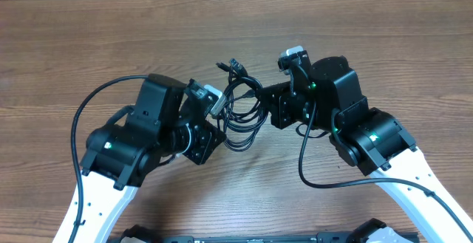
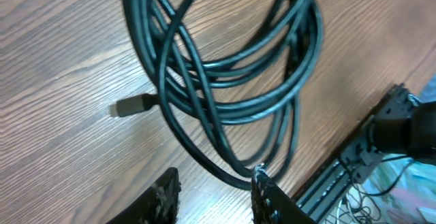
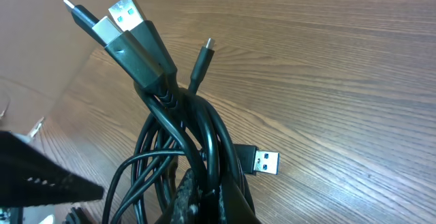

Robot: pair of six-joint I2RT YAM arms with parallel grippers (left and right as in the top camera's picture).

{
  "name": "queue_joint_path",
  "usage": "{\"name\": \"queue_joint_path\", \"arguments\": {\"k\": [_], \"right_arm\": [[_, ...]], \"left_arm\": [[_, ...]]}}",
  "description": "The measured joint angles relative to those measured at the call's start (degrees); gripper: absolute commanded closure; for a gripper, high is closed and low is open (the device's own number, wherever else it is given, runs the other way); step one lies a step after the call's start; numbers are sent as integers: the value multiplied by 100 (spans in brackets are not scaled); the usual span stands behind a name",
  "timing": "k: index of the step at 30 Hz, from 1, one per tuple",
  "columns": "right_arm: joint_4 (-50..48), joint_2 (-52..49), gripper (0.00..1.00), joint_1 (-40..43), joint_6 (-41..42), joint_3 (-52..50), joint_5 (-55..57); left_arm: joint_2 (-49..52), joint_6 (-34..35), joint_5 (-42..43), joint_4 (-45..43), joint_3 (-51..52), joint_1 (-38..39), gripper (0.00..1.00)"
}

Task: Untangle cables

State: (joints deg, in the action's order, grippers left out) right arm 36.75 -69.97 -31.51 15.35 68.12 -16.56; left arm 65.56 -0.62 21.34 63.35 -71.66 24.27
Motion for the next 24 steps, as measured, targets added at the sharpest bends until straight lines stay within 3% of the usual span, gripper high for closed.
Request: {"name": "queue_joint_path", "arguments": {"k": [5,7,8,24], "right_arm": [[-42,0,96,0,0,0,-208],[-92,0,96,0,2,0,-271],[-118,0,96,0,7,0,-293],[-109,0,96,2,28,2,299]], "left_arm": [[245,7,-63,-2,0,0,71],[352,39,-68,-4,0,0,91],[413,68,-72,-2,0,0,95],[623,170,-83,-39,-2,0,95]]}}
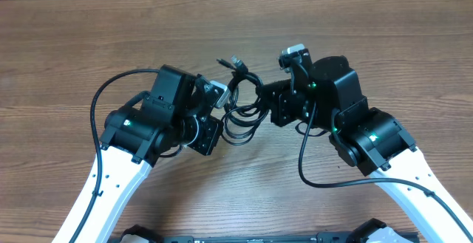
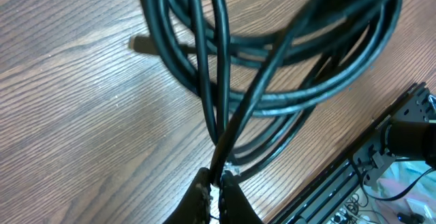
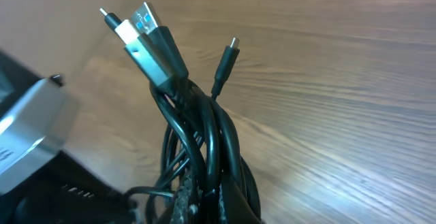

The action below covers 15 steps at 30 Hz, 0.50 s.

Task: Untangle cables

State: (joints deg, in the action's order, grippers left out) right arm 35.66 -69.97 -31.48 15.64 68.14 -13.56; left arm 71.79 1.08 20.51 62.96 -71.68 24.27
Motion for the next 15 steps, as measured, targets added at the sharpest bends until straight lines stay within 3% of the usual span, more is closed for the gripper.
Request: {"name": "queue_joint_path", "arguments": {"k": [15], "right_arm": [[-20,415,96,0,439,-2,2017]], "left_arm": [[0,24,-306,372,0,0,96]]}}
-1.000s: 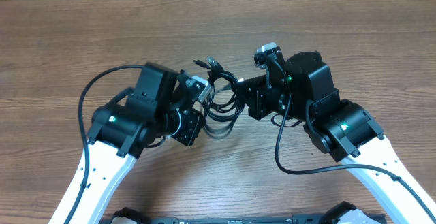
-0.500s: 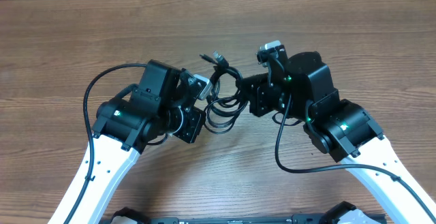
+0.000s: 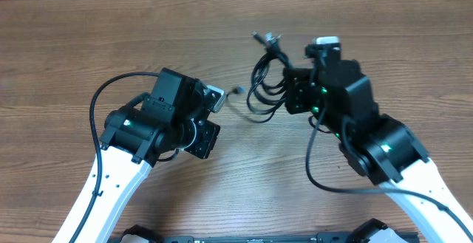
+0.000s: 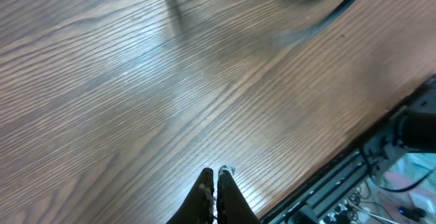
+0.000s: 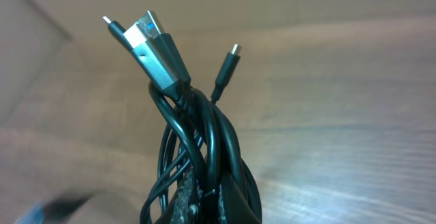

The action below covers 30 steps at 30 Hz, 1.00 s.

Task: Untangle cables

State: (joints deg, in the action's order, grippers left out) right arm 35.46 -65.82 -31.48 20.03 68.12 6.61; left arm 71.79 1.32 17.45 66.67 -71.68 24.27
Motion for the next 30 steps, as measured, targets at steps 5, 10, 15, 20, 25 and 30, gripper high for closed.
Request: {"name": "queue_joint_path", "arguments": {"k": [5,10,15,20,25,30], "right_arm": [[-107,605,96,0,37,0,273],[-55,984,96,0,57,0,234],[186,968,96,0,72,0,-4],[208,874,96,-2,74,0,-391],[232,761,96,0,79,0,-693],[372,518,96,-2,94,0,-885]], "left_arm": [[0,20,-149,0,0,0,96],[0,48,-188,-22,-2,0,95],[0,157,-188,-50,-2,0,96],[0,173,-188,-83,-2,0,91],[0,166,-35,-232,-2,0,86],[0,151,380,-498,-4,0,83]]}}
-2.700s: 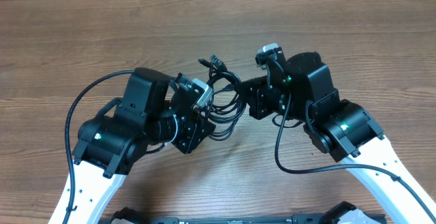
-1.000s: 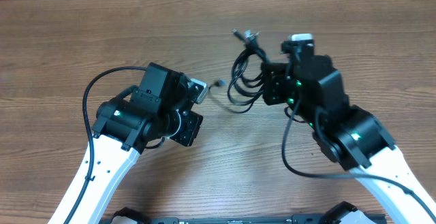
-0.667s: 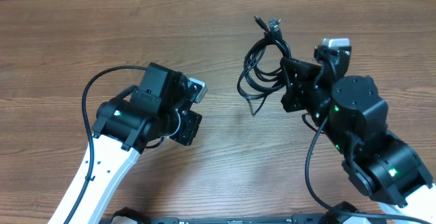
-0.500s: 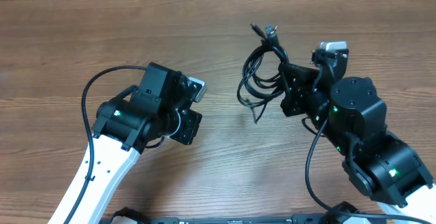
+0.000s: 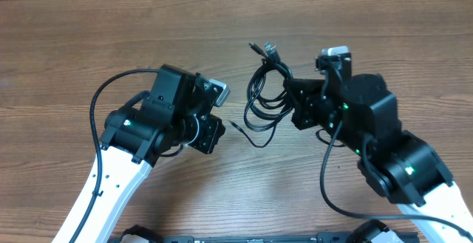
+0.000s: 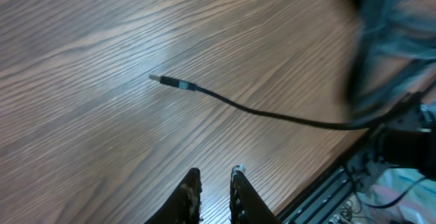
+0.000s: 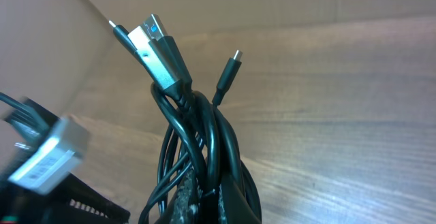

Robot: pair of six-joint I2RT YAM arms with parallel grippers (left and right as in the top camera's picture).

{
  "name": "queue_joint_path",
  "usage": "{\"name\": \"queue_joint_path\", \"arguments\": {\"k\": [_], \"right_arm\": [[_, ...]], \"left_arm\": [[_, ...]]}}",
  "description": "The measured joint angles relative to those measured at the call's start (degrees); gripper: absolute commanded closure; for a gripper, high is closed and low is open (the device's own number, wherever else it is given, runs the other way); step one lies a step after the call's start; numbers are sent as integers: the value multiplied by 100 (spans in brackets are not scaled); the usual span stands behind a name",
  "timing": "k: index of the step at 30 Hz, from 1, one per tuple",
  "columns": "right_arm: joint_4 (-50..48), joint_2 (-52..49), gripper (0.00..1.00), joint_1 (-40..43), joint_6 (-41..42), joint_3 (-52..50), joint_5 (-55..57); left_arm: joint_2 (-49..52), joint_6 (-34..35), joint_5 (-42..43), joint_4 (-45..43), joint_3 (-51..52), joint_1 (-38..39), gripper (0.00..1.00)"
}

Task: Untangle cables

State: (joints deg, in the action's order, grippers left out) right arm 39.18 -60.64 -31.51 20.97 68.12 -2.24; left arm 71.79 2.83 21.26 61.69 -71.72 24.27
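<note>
A bundle of black cables (image 5: 266, 95) hangs from my right gripper (image 7: 212, 195), which is shut on it; USB plugs (image 7: 153, 40) stick up from the bundle's top. One thin cable end (image 5: 247, 134) trails out of the bundle onto the wooden table and shows as a loose thin cable (image 6: 231, 101) with a small plug (image 6: 167, 81). My left gripper (image 6: 213, 183) is slightly open with nothing between its fingers, low over bare wood, left of the bundle (image 6: 392, 47), which is blurred at the right edge.
The wooden table (image 5: 89, 43) extends all around. The left arm's own black cable (image 5: 92, 114) loops at the left. The table's front edge with a black frame (image 6: 354, 176) shows at the lower right of the left wrist view.
My left gripper has opened slightly. The right gripper and bundle shifted a little right and nearer. A thin cable end now trails on the table between the arms.
The left gripper stood open at the bundle's lower loops while the right held the top. Then the left was shut on strands. Then the right held the bundle up and to the right, the left shut on nothing. Now the left is open and one thin end trails out.
</note>
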Motion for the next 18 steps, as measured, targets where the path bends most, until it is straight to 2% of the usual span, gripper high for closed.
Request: {"name": "queue_joint_path", "arguments": {"k": [10,18], "right_arm": [[59,-380,96,2,0,0,-223],[85,-555,96,-15,0,0,-1069]], "left_arm": [[0,-2,326,-168,0,0,82],[0,-4,573,-476,0,0,81]]}}
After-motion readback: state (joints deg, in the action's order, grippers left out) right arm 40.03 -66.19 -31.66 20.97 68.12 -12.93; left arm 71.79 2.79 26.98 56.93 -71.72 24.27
